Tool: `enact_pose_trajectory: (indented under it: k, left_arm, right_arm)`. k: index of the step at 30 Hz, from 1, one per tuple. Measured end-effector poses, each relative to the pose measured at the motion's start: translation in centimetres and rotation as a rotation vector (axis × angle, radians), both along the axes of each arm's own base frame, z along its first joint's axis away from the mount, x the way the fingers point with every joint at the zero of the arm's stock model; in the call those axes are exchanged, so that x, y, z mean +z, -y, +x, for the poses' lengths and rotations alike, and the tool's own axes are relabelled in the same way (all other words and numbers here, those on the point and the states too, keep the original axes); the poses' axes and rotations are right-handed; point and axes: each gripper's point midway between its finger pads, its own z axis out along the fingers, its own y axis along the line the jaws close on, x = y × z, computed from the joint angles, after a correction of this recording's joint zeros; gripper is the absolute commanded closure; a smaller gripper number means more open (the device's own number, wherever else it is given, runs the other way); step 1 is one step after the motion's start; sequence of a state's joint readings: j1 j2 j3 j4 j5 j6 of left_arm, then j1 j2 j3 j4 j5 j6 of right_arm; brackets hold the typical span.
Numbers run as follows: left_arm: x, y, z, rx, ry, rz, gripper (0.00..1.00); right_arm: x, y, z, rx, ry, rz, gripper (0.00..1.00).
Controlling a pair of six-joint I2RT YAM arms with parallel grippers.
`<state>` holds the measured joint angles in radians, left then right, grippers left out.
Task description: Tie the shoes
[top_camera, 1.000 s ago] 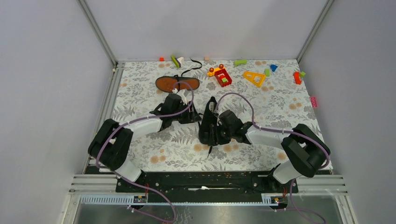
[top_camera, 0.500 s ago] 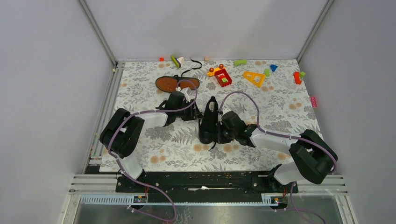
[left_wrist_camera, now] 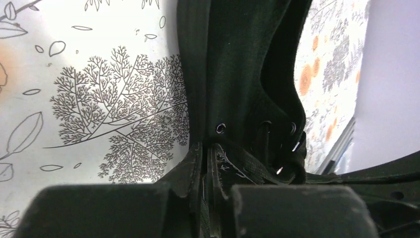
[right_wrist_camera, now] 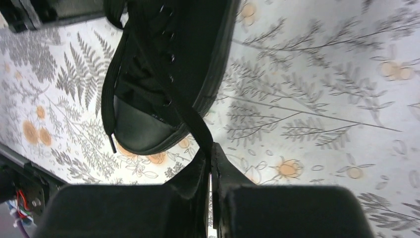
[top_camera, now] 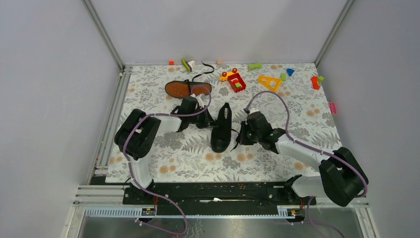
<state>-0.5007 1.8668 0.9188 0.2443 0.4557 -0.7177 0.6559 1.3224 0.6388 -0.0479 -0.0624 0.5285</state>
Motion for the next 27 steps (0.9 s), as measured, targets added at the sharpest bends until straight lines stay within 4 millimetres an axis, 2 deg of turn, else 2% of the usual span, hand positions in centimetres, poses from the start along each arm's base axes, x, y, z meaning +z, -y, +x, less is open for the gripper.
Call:
enact_pose_trajectory:
  k: [3,8,13,17,20,23,27]
  left_arm:
    - [0.3,0.3,0.0,-0.003,0.001,-0.030,1.00]
    - [0.3,-0.4,0.2,0.020,0.020,-0.021,1.00]
    - [1.2,-3.3,-0.2,0.067,0.046,0.095,1.00]
    - [2.6,-4.4,-0.5,0.067,0.069,0.122,0.93]
    - [2.7,-4.5,-0.9,0.054,0.063,0.122,0.99]
    - [2.6,-4.6,-1.1,0.044,0.050,0.116,1.00]
    - [1.5,-4.6,-1.4,0.029,0.016,0.115,0.84]
  right_arm:
    - [0.8,1.3,0.9,-0.043,0.015,0.007,1.00]
    - [1.4,3.2,1.6,-0.088,0.021,-0.010,1.00]
    - [2.4,4.9,2.7,-0.127,0.030,-0.046,1.00]
    - [3.9,5.0,3.8,-0.130,0.059,-0.044,1.00]
    - [4.3,4.7,4.0,-0.114,0.060,-0.034,1.00]
    - [4.0,4.0,3.8,-0.087,0.031,-0.016,1.00]
    - [3.2,2.9,3.2,-0.036,-0.032,0.014,1.00]
